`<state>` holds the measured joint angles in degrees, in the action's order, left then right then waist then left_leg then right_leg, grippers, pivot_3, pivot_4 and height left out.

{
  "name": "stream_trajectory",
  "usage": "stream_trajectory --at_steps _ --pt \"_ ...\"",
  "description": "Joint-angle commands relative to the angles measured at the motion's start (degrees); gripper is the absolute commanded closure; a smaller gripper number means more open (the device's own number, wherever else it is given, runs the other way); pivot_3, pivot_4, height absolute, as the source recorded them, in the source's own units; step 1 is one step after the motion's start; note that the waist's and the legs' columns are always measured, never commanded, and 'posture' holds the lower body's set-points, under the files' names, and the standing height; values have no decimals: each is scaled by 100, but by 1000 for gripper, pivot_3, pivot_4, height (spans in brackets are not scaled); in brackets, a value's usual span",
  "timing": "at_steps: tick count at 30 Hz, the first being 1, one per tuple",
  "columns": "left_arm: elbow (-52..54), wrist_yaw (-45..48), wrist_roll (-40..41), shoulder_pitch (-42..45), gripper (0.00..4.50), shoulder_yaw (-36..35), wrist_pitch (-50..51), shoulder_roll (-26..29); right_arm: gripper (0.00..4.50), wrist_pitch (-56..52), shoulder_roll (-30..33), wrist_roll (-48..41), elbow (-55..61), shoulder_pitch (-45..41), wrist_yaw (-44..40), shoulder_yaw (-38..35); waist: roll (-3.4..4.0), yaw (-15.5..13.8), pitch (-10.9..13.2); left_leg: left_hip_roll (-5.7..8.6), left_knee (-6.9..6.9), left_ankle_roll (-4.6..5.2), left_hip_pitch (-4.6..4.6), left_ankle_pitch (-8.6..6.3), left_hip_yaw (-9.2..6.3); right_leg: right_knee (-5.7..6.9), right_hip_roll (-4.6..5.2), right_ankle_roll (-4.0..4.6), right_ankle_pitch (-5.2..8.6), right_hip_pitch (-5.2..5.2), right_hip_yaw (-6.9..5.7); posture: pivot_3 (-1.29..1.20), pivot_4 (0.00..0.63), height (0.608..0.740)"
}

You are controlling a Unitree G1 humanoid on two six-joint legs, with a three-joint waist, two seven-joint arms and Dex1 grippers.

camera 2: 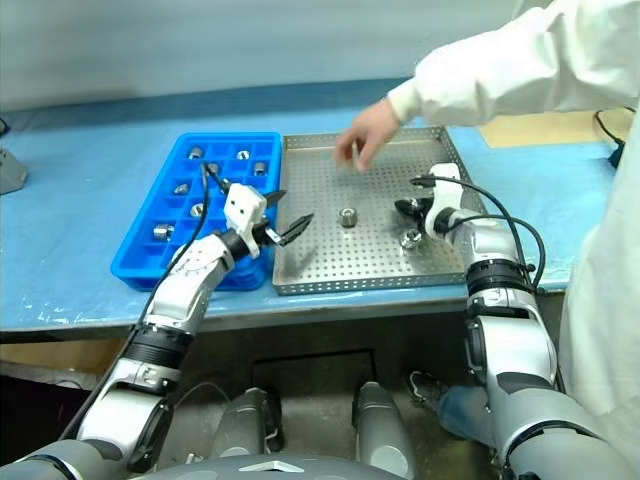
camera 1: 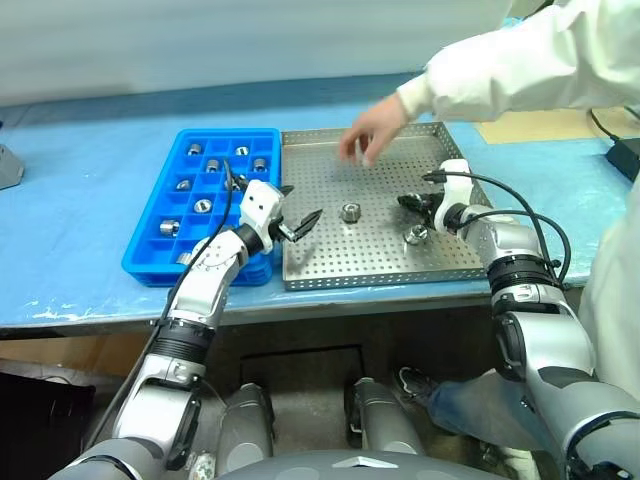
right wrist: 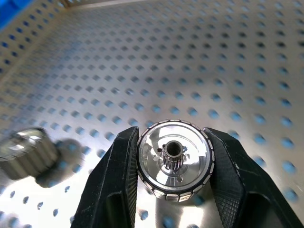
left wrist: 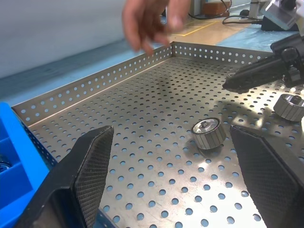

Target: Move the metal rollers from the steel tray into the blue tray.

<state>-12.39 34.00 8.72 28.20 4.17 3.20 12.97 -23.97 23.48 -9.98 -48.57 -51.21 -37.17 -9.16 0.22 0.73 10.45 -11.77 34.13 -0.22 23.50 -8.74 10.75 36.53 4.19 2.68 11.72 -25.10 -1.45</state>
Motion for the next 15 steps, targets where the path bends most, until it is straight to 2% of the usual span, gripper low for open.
stream_trajectory --at_steps 1,6,11,15 --pt "288 -112 17 -17 365 -198 -11 158 2844 268 -169 -190 289 -309 -462 94 0 1 0 -1 -1 0 0 0 0 0 0 0 0 -1 0 -188 150 740" --pt "597 -253 56 -206 365 -441 66 443 2844 645 -551 -170 176 -674 -869 264 -1 -15 1 -4 -6 0 4 0 -3 0 0 1 0 -9 0 -107 150 740" --pt "1431 -542 85 -836 365 -844 336 783 2844 960 -1128 -185 -266 -1313 -996 387 -4 -82 3 -4 -27 -5 7 2 -39 -4 2 6 4 -18 -3 49 150 740" --pt "2253 -778 142 -1484 365 -1175 629 946 2844 1311 -1477 -143 -745 -1741 -1233 437 -5 -296 4 -3 -87 -24 2 15 -40 -28 2 13 7 -25 -10 175 150 740"
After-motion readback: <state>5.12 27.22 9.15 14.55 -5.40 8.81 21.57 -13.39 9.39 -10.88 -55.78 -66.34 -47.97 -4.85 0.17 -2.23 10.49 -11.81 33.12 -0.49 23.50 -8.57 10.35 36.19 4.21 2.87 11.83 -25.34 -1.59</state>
